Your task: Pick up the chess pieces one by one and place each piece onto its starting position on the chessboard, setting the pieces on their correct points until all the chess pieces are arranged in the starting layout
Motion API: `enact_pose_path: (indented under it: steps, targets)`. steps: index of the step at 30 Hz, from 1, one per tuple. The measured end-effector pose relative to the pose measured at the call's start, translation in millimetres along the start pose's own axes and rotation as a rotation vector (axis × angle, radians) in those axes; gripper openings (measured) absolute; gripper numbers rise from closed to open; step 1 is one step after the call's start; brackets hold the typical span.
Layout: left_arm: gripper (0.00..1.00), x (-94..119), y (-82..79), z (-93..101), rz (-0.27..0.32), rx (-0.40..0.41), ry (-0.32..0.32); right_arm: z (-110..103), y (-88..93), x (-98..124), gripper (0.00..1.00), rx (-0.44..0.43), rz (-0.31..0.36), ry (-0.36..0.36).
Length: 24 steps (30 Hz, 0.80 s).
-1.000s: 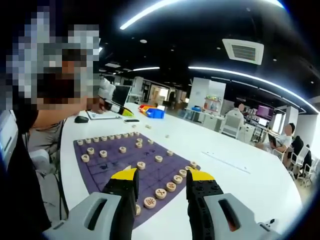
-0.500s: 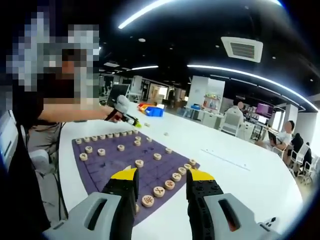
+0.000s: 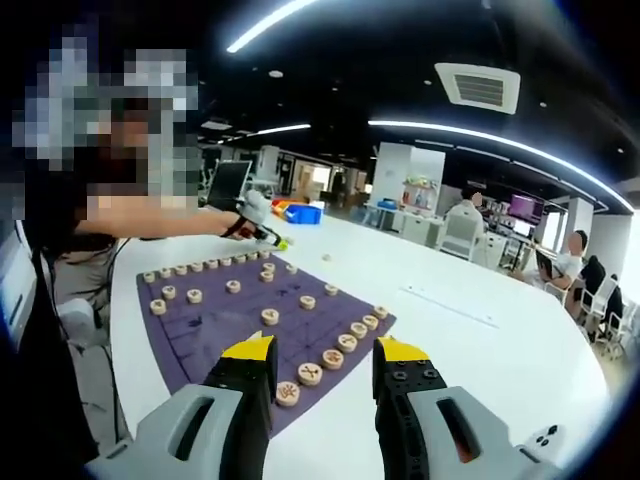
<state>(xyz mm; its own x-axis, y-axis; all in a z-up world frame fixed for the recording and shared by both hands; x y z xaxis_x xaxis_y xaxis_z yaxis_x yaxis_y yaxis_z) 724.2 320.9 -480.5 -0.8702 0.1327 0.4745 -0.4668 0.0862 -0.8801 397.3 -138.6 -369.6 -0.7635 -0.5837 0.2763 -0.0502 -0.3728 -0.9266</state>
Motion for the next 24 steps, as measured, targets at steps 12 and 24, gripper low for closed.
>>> enact_pose_path:
  steps: [12,24]
  targets:
    - [0.31,-20,-5.8,-16.3,0.070,0.159,-0.037,4,12.4,-7,0.39,-0.015,-0.031,0.002]
    - [0.19,-16,-8.0,-3.2,0.096,0.108,-0.080,3,15.6,-7,0.39,-0.014,-0.040,-0.004]
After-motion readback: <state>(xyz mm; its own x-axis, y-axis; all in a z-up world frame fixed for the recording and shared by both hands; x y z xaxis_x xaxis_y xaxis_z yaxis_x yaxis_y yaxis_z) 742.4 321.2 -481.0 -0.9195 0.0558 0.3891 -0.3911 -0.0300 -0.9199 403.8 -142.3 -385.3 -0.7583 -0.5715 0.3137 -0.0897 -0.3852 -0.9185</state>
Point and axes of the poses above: the point that each gripper's makers call its tool centre point, and the gripper's own axes: x roughly backward along the fingers, z roughly to its right, y roughly out of its underside, the point moved 3 cm from there along x, roughly backward along the fingers, and after that the axes turned 4 degrees about x, right-handed, at the moved point
